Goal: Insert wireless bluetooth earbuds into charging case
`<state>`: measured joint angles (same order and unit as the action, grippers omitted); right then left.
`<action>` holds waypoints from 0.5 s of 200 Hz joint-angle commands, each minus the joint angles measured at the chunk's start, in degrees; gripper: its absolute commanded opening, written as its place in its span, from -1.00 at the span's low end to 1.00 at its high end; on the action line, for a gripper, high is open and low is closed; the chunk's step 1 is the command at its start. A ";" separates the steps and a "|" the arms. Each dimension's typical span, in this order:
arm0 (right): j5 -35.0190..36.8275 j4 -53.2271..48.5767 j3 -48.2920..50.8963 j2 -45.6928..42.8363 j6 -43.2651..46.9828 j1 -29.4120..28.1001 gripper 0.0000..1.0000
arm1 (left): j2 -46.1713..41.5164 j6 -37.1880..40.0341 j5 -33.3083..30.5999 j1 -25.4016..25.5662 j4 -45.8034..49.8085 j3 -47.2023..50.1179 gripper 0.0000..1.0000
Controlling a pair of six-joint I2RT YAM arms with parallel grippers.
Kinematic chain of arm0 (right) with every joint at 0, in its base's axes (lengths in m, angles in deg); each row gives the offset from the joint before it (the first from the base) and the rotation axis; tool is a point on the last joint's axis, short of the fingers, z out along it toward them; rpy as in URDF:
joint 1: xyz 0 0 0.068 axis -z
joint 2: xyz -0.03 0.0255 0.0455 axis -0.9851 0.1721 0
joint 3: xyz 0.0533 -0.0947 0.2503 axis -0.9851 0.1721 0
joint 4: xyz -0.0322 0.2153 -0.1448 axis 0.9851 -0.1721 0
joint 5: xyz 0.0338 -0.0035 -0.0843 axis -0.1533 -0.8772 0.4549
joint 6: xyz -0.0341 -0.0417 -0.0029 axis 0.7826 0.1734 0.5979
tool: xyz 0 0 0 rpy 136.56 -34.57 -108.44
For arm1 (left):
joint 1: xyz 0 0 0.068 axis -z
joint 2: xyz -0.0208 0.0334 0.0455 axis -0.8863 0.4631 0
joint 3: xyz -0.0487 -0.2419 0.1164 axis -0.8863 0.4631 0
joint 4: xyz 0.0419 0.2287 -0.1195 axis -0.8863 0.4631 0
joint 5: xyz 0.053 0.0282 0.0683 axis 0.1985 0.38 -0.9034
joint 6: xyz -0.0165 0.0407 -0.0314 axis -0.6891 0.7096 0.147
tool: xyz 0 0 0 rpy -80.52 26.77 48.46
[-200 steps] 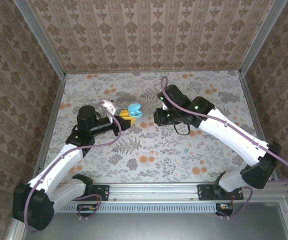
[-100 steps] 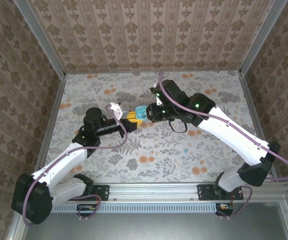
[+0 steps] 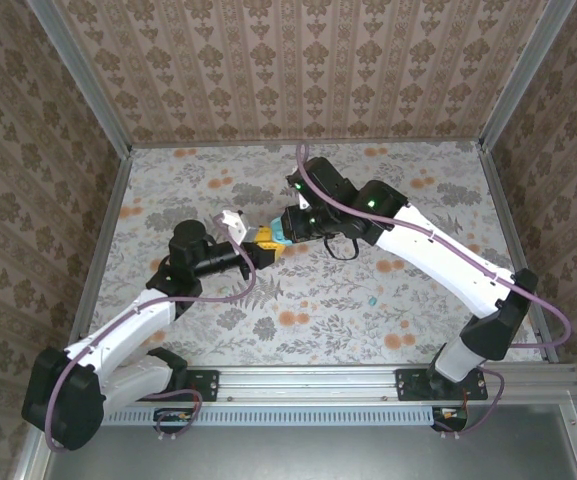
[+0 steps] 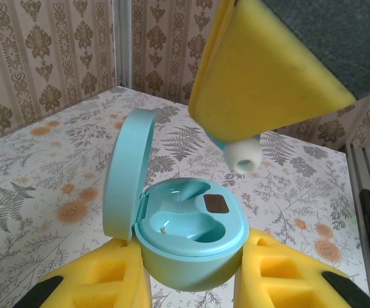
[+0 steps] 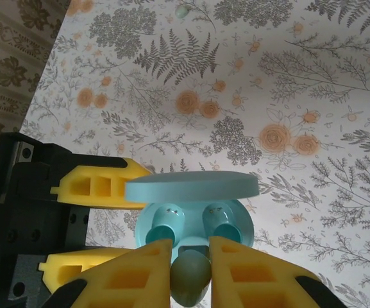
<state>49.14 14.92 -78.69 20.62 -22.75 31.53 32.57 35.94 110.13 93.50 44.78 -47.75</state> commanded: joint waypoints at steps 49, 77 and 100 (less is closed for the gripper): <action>-1.00 -1.05 -1.83 3.42 0.30 -1.10 -0.62 | -1.10 0.90 -0.19 0.37 -1.56 0.24 -0.82; -1.06 -1.17 -1.93 4.19 0.57 -1.14 -0.60 | -1.48 0.87 -0.18 0.36 -1.26 0.26 -0.82; -1.40 -1.33 -1.94 4.83 0.49 -1.26 -0.58 | -1.70 0.92 -0.54 0.36 -1.08 0.41 -0.82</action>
<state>48.79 14.89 -78.89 23.68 -22.71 30.88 32.44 35.94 109.75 93.53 45.09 -47.60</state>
